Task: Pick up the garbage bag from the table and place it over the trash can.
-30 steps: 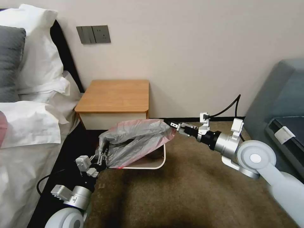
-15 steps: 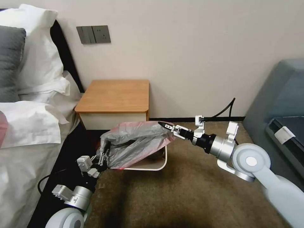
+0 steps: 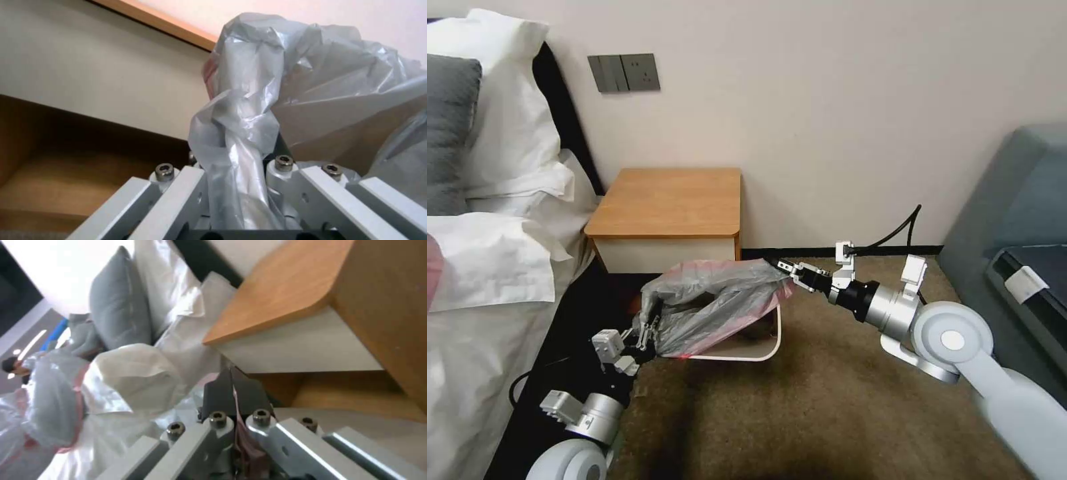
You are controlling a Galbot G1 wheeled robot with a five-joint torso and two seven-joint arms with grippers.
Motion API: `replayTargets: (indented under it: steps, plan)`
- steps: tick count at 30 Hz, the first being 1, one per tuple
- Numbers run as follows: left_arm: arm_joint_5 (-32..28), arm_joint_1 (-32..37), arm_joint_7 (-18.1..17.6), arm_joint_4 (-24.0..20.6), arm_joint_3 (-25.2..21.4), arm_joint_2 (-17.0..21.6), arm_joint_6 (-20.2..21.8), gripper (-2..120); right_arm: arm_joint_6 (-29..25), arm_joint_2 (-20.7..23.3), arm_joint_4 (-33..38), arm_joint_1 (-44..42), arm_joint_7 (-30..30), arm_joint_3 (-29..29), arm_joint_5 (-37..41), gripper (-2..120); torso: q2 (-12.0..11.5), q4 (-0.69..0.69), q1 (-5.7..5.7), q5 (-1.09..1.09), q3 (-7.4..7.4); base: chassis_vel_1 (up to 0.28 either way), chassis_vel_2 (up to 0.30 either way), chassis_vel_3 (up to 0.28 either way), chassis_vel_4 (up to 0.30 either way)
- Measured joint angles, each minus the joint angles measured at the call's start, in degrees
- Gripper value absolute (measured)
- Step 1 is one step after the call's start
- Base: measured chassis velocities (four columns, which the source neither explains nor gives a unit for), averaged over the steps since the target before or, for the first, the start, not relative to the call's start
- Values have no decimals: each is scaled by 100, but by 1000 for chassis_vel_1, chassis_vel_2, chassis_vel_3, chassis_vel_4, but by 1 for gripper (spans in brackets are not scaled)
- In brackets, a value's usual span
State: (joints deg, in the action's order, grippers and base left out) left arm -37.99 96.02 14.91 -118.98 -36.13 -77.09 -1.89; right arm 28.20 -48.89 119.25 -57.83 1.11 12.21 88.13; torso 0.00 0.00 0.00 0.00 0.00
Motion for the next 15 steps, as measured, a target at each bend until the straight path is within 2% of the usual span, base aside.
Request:
replayTargets:
  steps: [8, 15]
  plan:
    - [-3, 99, 196, -45, 32, -67, -86, 8, 53, -196, -207, 250, -475, -115, -36, 0, 0, 1, 0, 0, 0, 0, 0, 0, 0]
    - [-234, 104, 178, -86, 9, -77, -90, 8, 216, -195, -293, 128, -868, -89, -162, 0, 0, 0, 0, 1, 0, 0, 0, 0, 0]
